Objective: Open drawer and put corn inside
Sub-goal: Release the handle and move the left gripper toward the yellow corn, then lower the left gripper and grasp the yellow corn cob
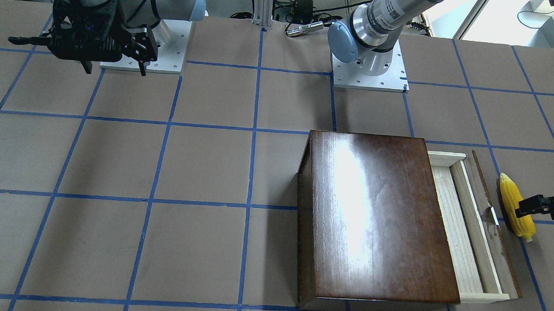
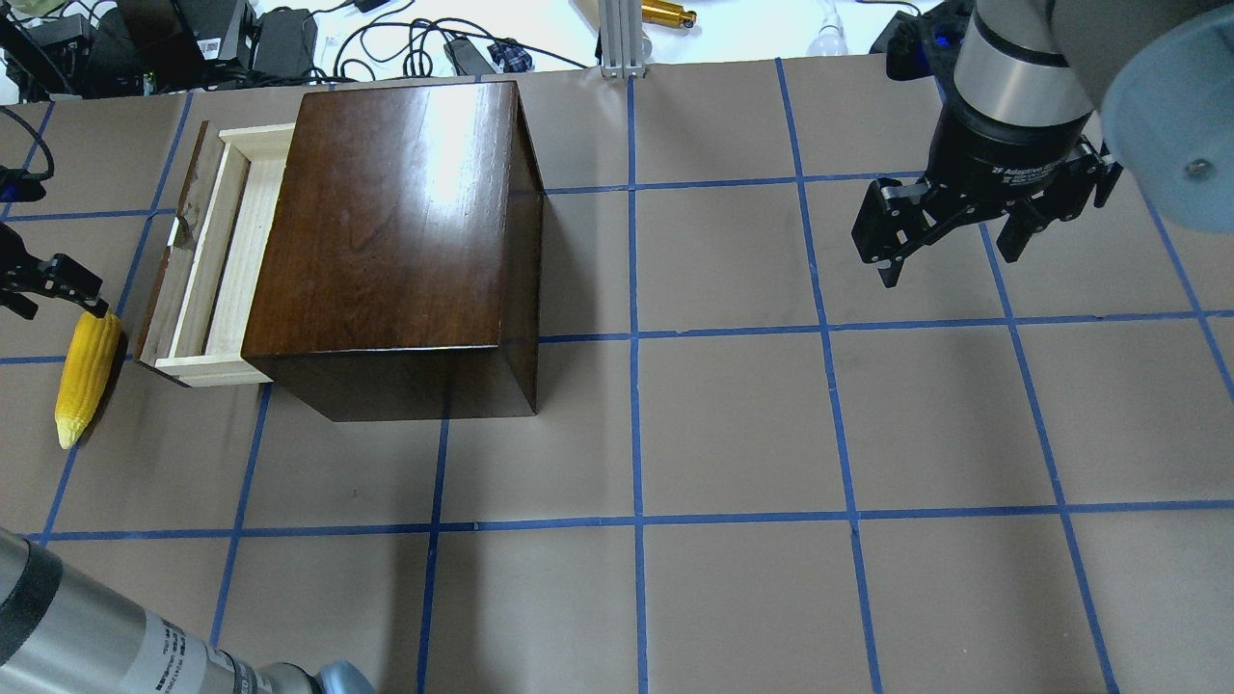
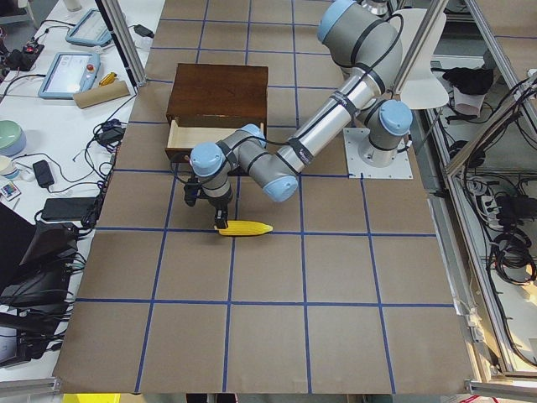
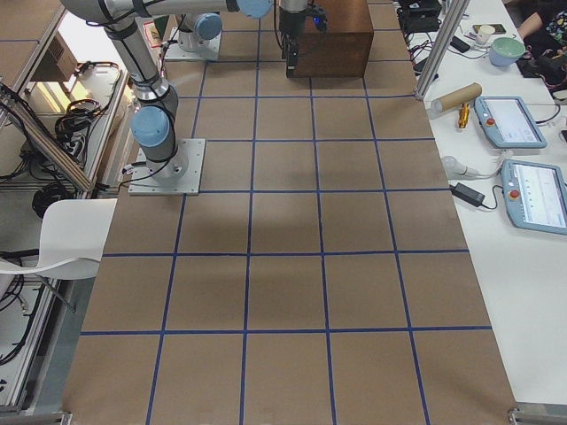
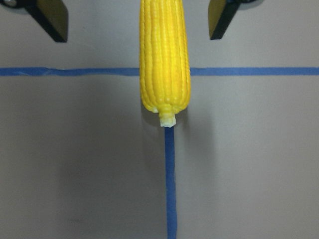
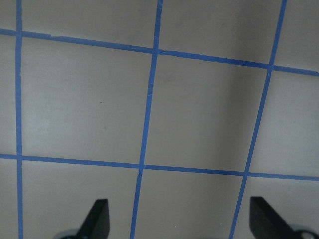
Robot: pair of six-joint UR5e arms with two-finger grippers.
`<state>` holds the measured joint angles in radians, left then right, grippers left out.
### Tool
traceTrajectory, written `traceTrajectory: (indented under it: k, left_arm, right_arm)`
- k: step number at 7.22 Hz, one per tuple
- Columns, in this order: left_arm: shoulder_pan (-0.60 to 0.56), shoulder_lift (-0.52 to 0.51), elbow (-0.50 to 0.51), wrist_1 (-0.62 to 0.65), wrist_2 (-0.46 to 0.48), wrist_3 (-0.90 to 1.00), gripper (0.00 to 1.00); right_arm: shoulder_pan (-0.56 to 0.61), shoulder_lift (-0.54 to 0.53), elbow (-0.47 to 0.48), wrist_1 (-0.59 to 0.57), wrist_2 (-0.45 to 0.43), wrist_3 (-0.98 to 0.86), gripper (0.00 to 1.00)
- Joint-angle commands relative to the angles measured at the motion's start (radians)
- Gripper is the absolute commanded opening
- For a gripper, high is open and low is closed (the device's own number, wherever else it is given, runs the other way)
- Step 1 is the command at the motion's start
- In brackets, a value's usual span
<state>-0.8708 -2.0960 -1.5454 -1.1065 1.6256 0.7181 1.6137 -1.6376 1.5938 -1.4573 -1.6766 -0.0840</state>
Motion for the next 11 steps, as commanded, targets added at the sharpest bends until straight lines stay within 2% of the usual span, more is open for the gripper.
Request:
traceTrajectory:
  k: [1, 10, 11]
  left_arm:
    - [0.001, -0.044, -0.032, 0.057, 0.055, 0.007, 1.00]
    - [0.001, -0.098, -0.032, 0.057, 0.082, 0.021, 0.97]
    - [0.001, -0.099, -0.032, 0.057, 0.082, 0.021, 0.85]
  right_arm:
    - [0.000, -0.001, 0.000, 0.000, 0.000, 0.000, 1.00]
    - [0.000, -0.001, 0.000, 0.000, 0.000, 0.000, 1.00]
    - [0.000, 0.001, 0.000, 0.000, 0.000, 0.000, 1.00]
